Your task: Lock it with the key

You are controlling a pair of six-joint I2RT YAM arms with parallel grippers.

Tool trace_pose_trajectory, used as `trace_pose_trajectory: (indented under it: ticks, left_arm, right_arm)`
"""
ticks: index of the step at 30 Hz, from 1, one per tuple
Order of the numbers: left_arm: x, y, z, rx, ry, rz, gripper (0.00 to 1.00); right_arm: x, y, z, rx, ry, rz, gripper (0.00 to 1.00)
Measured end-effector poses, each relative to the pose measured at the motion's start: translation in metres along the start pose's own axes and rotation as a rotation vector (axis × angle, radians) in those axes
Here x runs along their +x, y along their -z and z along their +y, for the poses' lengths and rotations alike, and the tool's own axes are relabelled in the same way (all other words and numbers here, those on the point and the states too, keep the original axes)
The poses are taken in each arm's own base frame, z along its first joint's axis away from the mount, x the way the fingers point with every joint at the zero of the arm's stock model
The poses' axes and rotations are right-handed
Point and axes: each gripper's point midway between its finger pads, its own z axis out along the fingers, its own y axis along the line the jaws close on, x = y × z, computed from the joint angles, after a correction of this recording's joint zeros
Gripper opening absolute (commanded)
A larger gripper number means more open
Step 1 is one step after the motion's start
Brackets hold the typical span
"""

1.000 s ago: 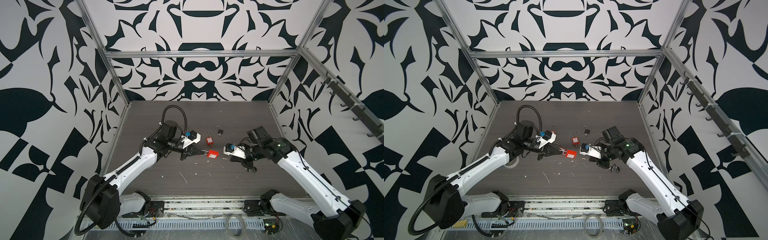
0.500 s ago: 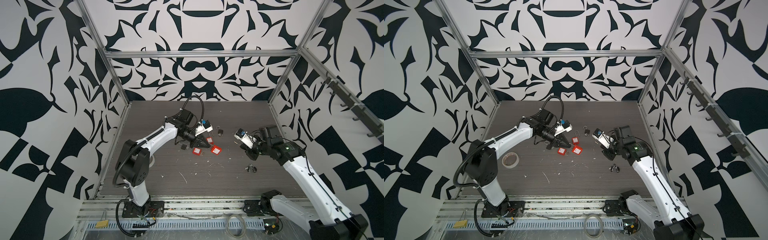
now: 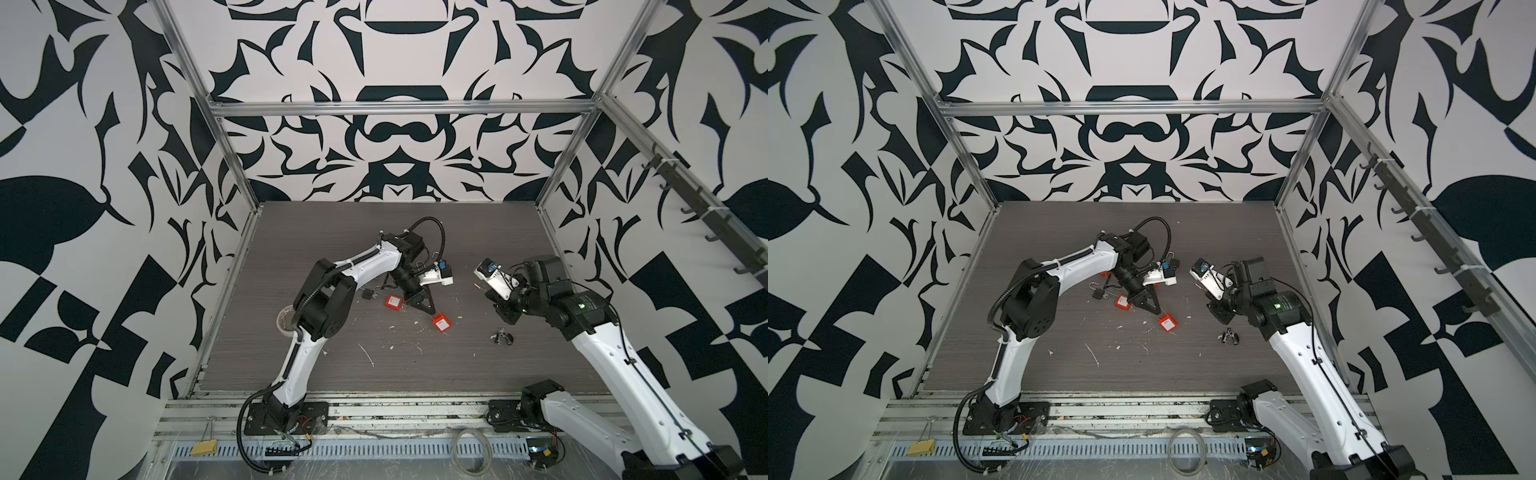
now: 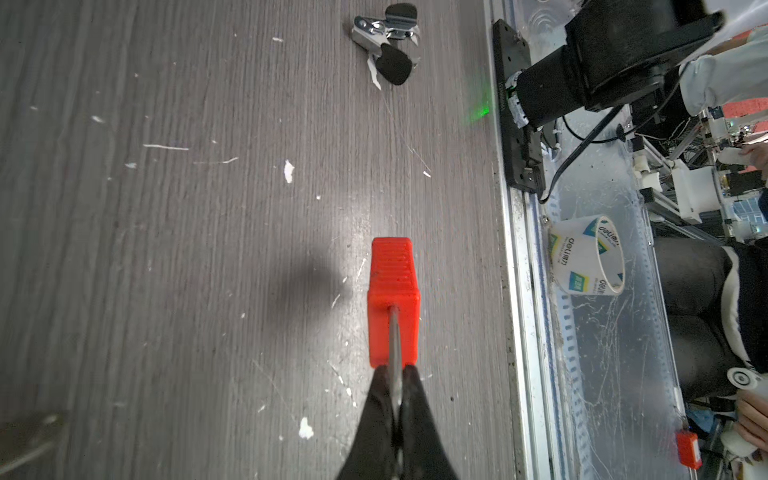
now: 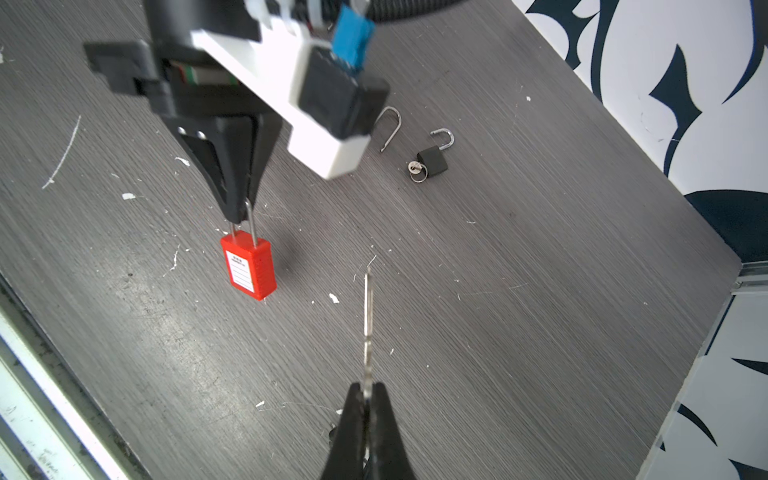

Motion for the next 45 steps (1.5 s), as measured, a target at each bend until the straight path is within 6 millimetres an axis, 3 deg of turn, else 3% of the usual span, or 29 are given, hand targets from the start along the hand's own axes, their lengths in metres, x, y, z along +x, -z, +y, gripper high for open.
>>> trace_pose_trajectory:
  ticks: [7, 17, 22, 28, 35, 40, 45]
  left_arm:
    - [-0.002, -0.018, 0.013, 0.025, 0.007, 0.079, 0.00]
    - [-0.012, -0.023, 0.028, -0.001, -0.009, 0.103, 0.19]
    - [-0.012, -0.029, 0.034, -0.028, -0.007, 0.118, 0.21]
    - [-0.019, -0.039, 0.047, -0.079, -0.022, 0.112, 0.34]
    - [-0.037, -0.039, 0.068, -0.160, -0.046, 0.027, 0.42]
    - [-0.036, -0.011, 0.072, -0.286, -0.059, -0.038, 0.45]
    - [-0.028, 0.061, 0.059, -0.490, -0.040, -0.192, 0.45]
  right_arm:
    - [0.018, -0.010, 0.007, -0.019, -0.039, 0.036, 0.00]
    - [0.019, -0.008, -0.006, 0.094, -0.067, -0.013, 0.00]
    - [0.017, -0.004, -0.014, 0.151, -0.069, -0.043, 0.00]
    - [0.018, -0.006, -0.015, 0.156, -0.094, -0.050, 0.00]
    - [0.014, -0.004, -0.012, 0.129, -0.245, -0.069, 0.00]
    - [0.002, -0.005, -0.015, 0.107, -0.442, -0.064, 0.00]
    - [0.005, -0.019, -0.005, 0.072, -0.593, -0.009, 0.00]
